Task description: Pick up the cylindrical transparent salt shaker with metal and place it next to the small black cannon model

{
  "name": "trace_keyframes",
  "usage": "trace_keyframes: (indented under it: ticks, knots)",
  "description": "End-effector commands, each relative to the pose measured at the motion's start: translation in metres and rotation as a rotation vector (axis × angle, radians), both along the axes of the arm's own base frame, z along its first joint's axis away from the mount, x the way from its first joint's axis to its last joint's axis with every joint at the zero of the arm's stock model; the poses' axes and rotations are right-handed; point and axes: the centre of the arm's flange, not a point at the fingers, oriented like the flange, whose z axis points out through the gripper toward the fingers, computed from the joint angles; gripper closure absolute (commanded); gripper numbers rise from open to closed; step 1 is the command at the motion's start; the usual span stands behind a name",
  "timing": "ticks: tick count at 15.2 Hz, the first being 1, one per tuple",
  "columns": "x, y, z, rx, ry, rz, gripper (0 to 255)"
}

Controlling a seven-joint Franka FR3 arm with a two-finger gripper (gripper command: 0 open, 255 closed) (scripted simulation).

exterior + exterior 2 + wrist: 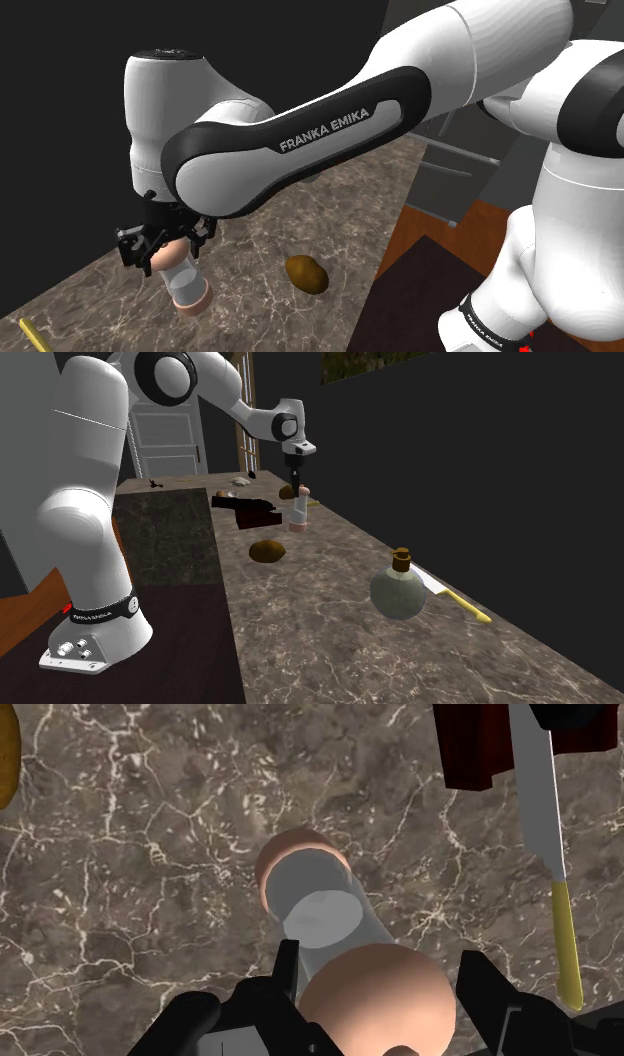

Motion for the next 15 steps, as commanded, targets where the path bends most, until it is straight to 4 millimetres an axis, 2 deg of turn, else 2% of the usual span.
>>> trace_keyframes:
  ticks: [1,7,8,13,15]
  knots:
    - [0.0,-0.001,-0.003,0.001,-0.001,0.0,255]
    - [0.0,-0.001,-0.003,0.001,-0.001,0.0,255]
    - [0.0,-0.001,-0.003,0.001,-0.001,0.0,0]
    - [0.0,-0.001,-0.003,0.001,-0.001,0.0,0]
    - [-0.001,-0.005,0.023,0.001,-0.001,0.0,0]
